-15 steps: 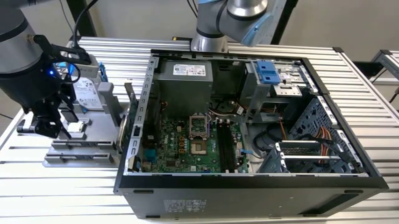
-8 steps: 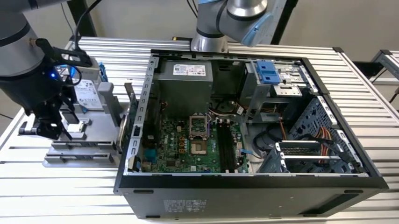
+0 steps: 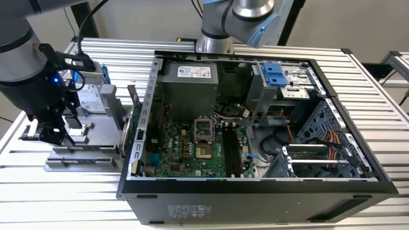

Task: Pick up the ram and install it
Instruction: 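Pick up the ram and move it above insertion slot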

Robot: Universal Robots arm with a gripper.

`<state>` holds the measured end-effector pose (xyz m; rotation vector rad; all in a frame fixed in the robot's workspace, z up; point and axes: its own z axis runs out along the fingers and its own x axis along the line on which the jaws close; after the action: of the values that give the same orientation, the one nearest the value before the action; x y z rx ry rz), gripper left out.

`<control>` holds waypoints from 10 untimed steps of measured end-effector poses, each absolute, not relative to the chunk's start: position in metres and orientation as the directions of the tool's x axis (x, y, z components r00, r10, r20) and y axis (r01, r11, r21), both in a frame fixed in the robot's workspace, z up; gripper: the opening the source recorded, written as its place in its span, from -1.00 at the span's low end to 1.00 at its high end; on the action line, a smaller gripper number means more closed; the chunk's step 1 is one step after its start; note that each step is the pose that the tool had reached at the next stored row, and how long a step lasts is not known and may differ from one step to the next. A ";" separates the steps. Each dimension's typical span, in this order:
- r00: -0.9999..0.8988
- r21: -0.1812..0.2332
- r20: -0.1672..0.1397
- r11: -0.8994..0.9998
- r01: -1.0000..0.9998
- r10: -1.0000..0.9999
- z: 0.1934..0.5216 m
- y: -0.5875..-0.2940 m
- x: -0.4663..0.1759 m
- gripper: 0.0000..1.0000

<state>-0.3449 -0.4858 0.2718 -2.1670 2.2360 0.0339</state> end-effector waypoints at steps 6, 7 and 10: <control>-0.031 -0.003 -0.035 0.031 -1.000 -0.999 0.268 -0.486 -0.345 1.00; -0.031 -0.004 -0.035 0.031 -1.000 -0.999 0.267 -0.486 -0.345 1.00; -0.031 -0.004 -0.035 0.031 -1.000 -0.999 0.266 -0.486 -0.345 1.00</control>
<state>-0.3449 -0.4859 0.2656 -2.1674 2.2362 0.0335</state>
